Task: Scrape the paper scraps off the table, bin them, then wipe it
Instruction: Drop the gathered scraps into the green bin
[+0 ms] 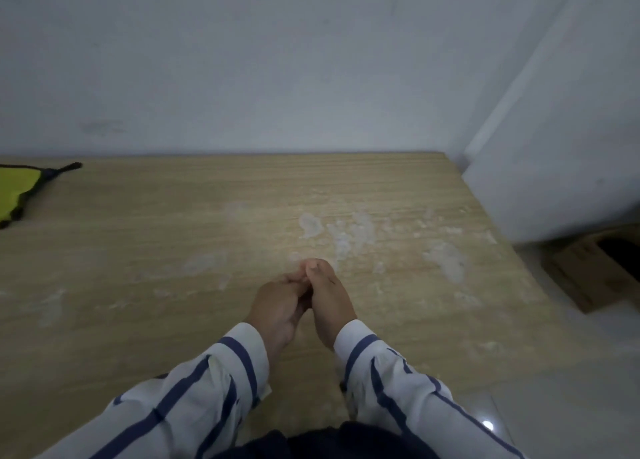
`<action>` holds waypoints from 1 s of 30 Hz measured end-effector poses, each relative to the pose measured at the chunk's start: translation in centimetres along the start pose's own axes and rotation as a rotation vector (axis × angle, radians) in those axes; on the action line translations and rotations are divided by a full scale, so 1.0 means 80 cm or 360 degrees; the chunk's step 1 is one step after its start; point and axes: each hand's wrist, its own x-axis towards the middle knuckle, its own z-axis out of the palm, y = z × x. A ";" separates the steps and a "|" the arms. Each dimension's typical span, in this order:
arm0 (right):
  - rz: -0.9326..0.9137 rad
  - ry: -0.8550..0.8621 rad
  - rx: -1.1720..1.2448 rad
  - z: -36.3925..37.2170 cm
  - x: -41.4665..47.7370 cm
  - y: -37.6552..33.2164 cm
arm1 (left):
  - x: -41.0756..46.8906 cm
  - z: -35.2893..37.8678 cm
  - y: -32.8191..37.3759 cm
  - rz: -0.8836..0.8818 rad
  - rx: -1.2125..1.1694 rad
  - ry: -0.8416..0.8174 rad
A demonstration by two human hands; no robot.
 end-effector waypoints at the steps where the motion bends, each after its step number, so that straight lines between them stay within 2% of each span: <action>1: 0.0035 0.0003 0.0029 -0.031 -0.001 0.001 | -0.001 0.027 -0.015 0.0037 0.0056 0.0013; 7: 0.0230 0.0163 0.0119 -0.236 -0.017 0.026 | -0.034 0.199 -0.121 0.0222 0.0347 0.0067; 13: 0.0277 0.0423 0.0182 -0.410 -0.039 0.046 | -0.048 0.345 -0.221 0.0133 0.0325 -0.0057; 21: 0.0344 0.0707 0.0449 -0.566 -0.014 0.043 | -0.014 0.495 -0.287 0.0020 0.0521 -0.0245; 23: 0.0381 0.0718 0.0490 -0.598 -0.001 0.042 | -0.003 0.524 -0.298 0.0000 0.0636 -0.0280; 26: 0.0481 0.0628 0.0637 -0.635 0.019 0.047 | 0.010 0.567 -0.313 -0.0005 0.0726 -0.0193; 30: 0.0527 0.0513 0.0233 -0.692 0.042 0.066 | 0.013 0.612 -0.345 0.0232 0.0971 -0.0269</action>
